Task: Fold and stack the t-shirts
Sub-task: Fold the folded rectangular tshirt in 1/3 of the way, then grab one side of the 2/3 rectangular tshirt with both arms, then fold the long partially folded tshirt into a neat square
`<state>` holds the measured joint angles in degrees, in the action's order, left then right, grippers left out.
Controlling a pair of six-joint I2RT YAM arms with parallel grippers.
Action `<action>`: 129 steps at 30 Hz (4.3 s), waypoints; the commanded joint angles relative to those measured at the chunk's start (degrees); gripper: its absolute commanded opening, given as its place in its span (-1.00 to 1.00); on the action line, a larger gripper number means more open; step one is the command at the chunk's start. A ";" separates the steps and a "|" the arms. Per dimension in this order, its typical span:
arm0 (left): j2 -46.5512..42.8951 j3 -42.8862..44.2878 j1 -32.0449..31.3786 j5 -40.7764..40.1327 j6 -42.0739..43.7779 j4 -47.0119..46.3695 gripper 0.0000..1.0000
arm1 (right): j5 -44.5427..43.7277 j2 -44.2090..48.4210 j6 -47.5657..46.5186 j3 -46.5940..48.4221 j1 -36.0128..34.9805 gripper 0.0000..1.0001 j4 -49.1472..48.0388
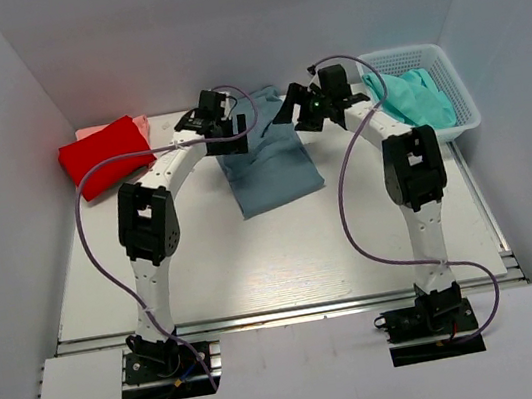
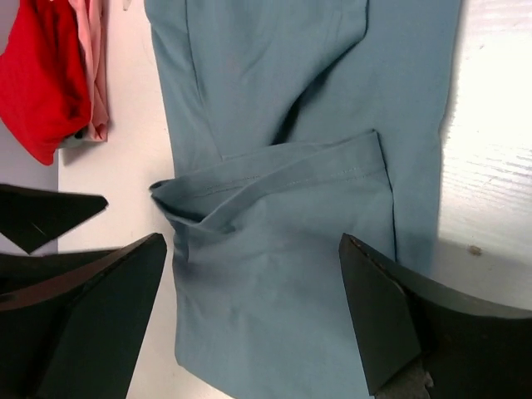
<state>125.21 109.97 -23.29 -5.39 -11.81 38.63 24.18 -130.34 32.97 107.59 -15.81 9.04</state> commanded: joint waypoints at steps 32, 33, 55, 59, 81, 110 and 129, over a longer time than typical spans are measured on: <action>-18.86 -40.54 -4.13 16.99 -9.54 -13.14 0.33 | 0.43 19.78 -8.54 -39.92 2.01 0.81 -1.48; -18.25 -40.54 -4.13 16.29 -9.54 -13.14 0.27 | 0.34 19.52 -8.36 -40.00 2.19 0.81 -1.13; -27.19 -44.04 -5.89 22.25 -6.56 -18.85 -1.00 | -4.76 32.86 -11.52 -55.88 1.66 -1.00 -14.83; -35.63 -48.88 -6.51 27.18 -5.42 -19.65 -1.00 | -3.27 45.77 -12.14 -62.40 1.66 -1.00 -12.66; -59.55 -52.41 -5.89 38.27 -7.26 -16.40 -1.00 | -7.22 77.79 -15.05 -59.87 2.01 -1.00 -2.15; -33.54 -33.07 1.31 17.78 -10.15 -10.41 -1.00 | -2.92 35.43 -12.67 -33.07 2.02 -1.00 -9.56; -11.67 -18.58 7.90 17.60 -10.16 -5.15 -0.72 | 1.21 6.35 -9.50 -7.68 2.28 -0.84 -4.38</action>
<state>112.38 87.68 -17.02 14.22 -22.13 30.20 24.84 -121.73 22.79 94.70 -14.26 4.45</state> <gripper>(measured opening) 0.109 0.072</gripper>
